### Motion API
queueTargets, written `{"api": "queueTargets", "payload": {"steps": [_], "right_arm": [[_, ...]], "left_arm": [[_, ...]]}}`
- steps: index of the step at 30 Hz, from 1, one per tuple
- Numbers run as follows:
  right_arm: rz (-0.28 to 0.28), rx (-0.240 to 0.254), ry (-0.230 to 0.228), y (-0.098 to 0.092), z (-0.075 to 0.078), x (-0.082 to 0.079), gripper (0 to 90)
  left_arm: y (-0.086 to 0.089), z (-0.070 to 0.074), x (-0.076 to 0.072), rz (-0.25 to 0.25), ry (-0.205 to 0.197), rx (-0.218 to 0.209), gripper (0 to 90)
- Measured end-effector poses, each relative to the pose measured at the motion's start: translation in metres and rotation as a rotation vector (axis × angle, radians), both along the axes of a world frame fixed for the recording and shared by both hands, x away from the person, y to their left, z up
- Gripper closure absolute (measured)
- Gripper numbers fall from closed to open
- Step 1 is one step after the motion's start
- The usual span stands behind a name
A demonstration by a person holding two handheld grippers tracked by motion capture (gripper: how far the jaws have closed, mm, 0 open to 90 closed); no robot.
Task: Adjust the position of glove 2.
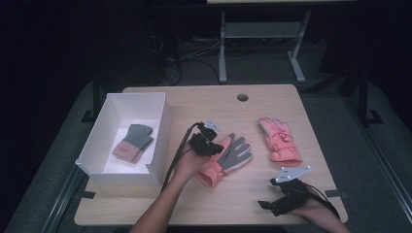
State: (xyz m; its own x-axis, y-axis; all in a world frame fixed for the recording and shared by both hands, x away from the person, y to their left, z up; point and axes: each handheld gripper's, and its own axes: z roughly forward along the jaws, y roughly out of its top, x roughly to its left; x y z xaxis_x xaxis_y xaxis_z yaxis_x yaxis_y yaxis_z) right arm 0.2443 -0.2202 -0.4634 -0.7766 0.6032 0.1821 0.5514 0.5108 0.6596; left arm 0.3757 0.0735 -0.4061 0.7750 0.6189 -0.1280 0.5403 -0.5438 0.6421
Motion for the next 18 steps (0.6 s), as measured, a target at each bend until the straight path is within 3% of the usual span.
{"api": "queueTargets", "payload": {"steps": [4,8,12,18], "right_arm": [[-0.001,-0.004,0.001,0.0,0.0,0.0,7.1],[-0.001,-0.005,-0.001,0.0,0.0,0.0,7.0],[-0.001,-0.004,-0.003,0.0,0.0,0.0,7.0],[0.003,-0.007,-0.006,-0.001,0.0,0.0,7.1]], "left_arm": [[0.02,-0.007,0.005,0.053,0.012,0.037,89.8],[0.028,-0.02,0.002,0.044,0.045,0.082,89.8],[0.032,-0.026,-0.005,0.025,0.064,0.078,89.8],[0.035,-0.023,-0.02,-0.016,0.08,0.062,89.8]]}}
